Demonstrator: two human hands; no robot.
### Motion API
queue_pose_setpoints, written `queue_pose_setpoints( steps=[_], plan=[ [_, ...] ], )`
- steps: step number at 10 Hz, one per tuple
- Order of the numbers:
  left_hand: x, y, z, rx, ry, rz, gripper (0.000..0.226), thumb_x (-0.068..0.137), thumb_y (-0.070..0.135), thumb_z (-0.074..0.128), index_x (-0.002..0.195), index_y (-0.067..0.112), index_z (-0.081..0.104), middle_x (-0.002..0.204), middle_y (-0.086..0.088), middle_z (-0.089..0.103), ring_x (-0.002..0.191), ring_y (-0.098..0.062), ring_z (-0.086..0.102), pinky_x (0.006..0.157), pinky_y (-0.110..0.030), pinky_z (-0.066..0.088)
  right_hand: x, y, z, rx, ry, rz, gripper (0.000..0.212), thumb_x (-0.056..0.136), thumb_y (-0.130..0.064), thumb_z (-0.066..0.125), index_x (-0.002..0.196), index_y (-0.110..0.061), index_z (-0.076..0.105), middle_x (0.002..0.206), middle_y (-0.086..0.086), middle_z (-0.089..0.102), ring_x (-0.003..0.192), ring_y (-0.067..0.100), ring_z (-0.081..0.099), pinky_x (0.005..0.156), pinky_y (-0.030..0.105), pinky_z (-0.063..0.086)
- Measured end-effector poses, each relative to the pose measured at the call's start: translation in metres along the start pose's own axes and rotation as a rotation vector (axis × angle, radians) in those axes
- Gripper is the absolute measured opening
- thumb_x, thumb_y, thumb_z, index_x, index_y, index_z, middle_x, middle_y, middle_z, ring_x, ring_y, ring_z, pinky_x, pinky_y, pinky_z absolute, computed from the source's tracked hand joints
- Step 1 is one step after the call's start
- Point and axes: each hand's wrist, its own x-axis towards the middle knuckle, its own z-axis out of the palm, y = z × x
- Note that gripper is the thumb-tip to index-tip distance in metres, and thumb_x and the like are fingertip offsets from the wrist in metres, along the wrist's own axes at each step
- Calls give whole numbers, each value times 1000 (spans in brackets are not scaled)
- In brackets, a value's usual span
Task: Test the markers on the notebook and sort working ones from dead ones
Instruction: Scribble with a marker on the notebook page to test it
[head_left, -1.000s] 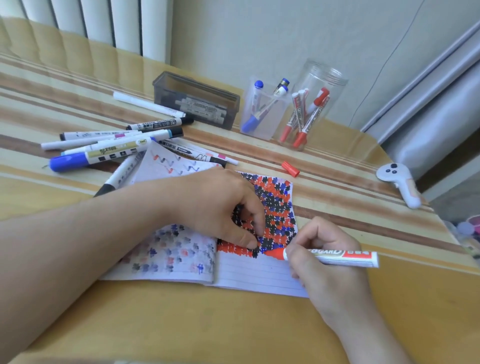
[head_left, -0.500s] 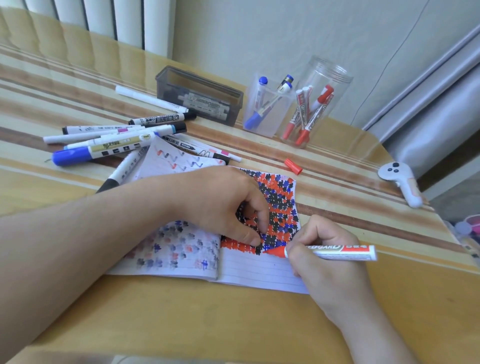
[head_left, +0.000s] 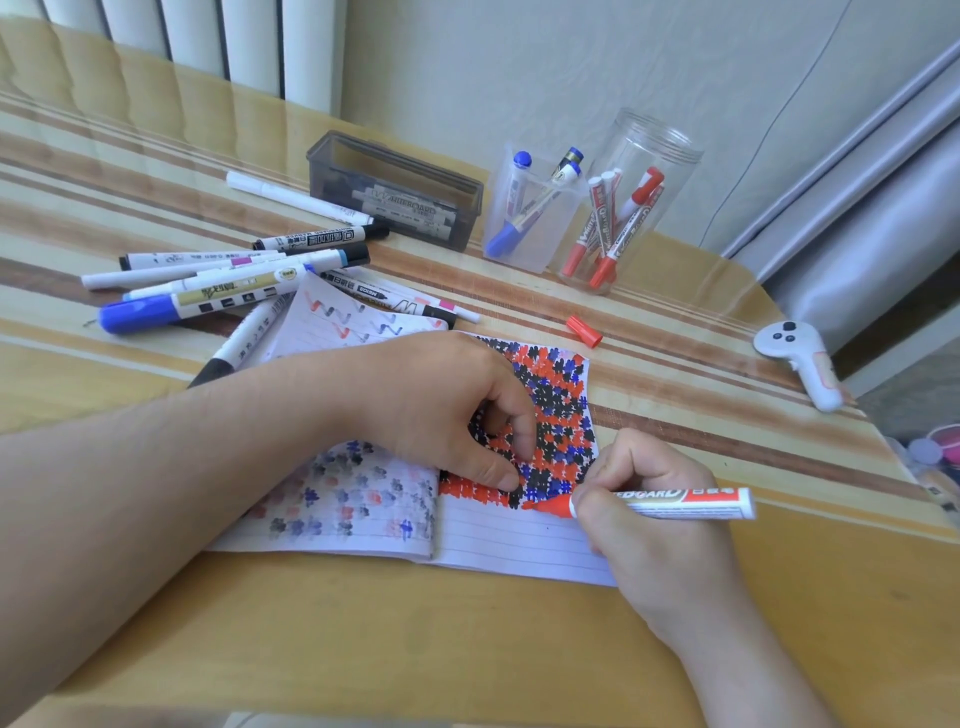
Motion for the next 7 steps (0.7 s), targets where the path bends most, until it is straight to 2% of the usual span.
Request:
queue_pose_setpoints(
  steps=[1, 2, 3, 4, 5, 7],
  plan=[
    [0, 0, 0, 2, -5, -5, 31, 78, 66, 75, 104, 49, 70, 89, 22, 62, 90, -2, 62, 80, -35, 54, 0, 2, -3, -157, 49, -7, 15, 87, 3, 70, 75, 5, 62, 68, 18, 62, 49, 12, 52, 42, 15, 39],
    [0, 0, -1, 7, -5, -9, 32, 78, 66, 75, 105, 49, 70, 90, 21, 62, 90, -2, 61, 80, -35, 54, 2, 1, -2, -187, 54, -4, 13, 88, 0, 70, 79, 5, 64, 72, 16, 64, 50, 10, 53, 43, 12, 39],
    [0, 0, 0, 14, -3, -6, 33, 78, 66, 74, 105, 49, 70, 89, 21, 62, 88, -2, 62, 79, -34, 54, 2, 2, 0, -39, 30, -17, 23, 84, -9, 73, 68, -5, 56, 59, 19, 54, 49, 12, 44, 45, 22, 36],
    [0, -1, 0, 15, -3, -6, 33, 78, 66, 74, 106, 49, 70, 89, 20, 62, 88, -1, 61, 79, -34, 54, 1, -2, 1, -37, 33, 6, 24, 84, -5, 72, 67, -5, 56, 59, 19, 53, 50, 13, 44, 46, 23, 36],
    [0, -1, 0, 24, -4, -8, 34, 78, 67, 74, 107, 49, 69, 89, 21, 62, 88, -2, 61, 79, -34, 54, 0, 1, 0, -155, 88, 2, 13, 87, 4, 69, 77, 7, 62, 70, 18, 62, 50, 11, 52, 44, 12, 39],
    [1, 0, -1, 36, -15, -19, 34, 78, 68, 73, 107, 49, 69, 90, 20, 62, 89, -3, 62, 80, -35, 54, 1, 2, 0, -162, 73, -28, 13, 88, 2, 70, 77, 6, 63, 72, 18, 62, 51, 11, 52, 45, 11, 39]
  ],
)
